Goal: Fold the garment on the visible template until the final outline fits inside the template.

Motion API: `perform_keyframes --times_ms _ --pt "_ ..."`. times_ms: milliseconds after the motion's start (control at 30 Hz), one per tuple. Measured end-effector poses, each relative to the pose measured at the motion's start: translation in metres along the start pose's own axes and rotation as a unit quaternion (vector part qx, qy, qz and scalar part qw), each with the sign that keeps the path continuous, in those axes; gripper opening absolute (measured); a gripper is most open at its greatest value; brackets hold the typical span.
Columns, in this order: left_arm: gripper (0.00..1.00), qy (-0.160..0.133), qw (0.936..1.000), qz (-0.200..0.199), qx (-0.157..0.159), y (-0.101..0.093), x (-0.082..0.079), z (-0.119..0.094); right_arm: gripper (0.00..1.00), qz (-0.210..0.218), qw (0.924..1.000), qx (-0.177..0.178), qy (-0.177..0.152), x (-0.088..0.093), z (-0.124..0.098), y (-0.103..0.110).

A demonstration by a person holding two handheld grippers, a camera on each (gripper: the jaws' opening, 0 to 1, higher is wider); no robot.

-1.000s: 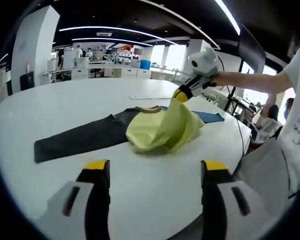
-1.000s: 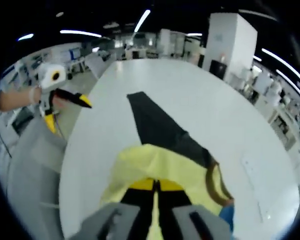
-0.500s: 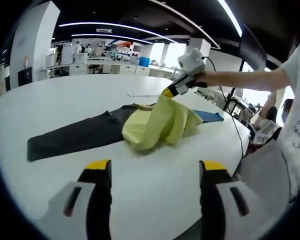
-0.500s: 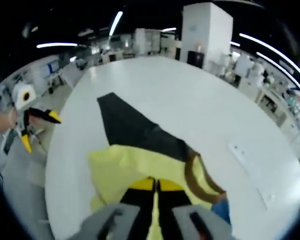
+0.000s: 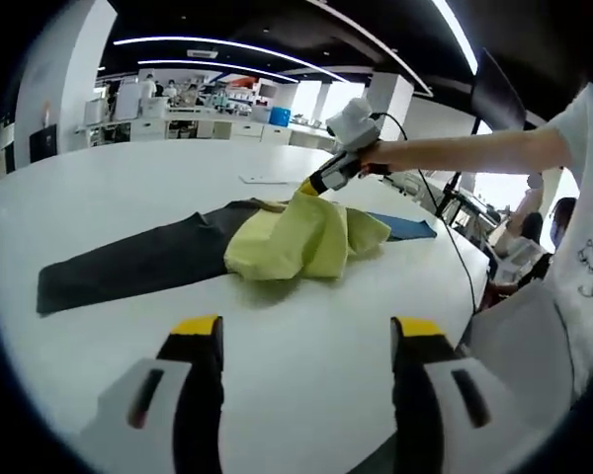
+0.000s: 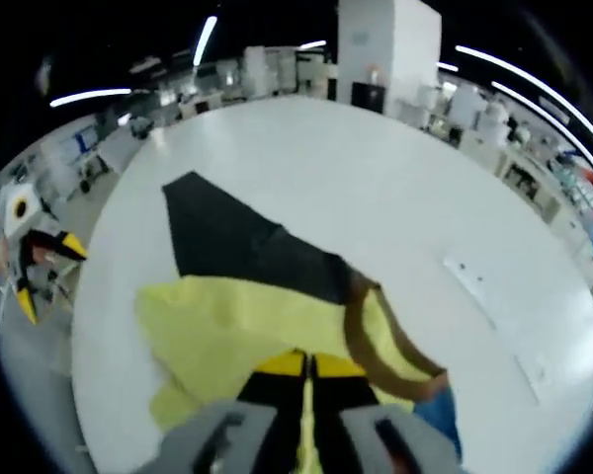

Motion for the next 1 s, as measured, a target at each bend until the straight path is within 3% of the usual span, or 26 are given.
perform_keyframes --times_ms 333,467,567,700,1000 --pt "0.66 0.001 1.0000 0.001 0.006 -0.005 -0.001 0.004 0.00 -0.003 0.9999 -0.006 -0.008 0.001 -0.003 -0.002" --pt "0.66 0.000 1.0000 0.002 0.007 -0.006 -0.002 0.005 0.13 0.002 0.9998 -0.007 -0.017 0.000 -0.004 -0.003" --pt "0.66 -0.001 1.0000 0.002 0.008 -0.008 -0.004 0.005 0.16 0.000 0.9996 -0.007 -0.026 0.001 -0.008 -0.005" --pt "0.66 -0.001 0.9999 0.005 0.012 -0.011 -0.005 0.008 0.28 0.006 0.9991 -0.009 -0.040 0.001 -0.015 -0.007" --pt "0.66 0.001 0.9996 0.012 0.025 -0.020 -0.009 0.019 0.52 0.002 0.9983 -0.011 -0.057 0.022 -0.032 0.000"
Point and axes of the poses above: the point that each gripper's makers call its tool centre point, and the gripper's own axes: z roughly forward along the fingers, y roughly to its left, x roughly out of its underside, the point moved 3 cm from there along -z, roughly backward along the fingers, and after that the axes turned 11 degrees about y, right-handed, at the moved point
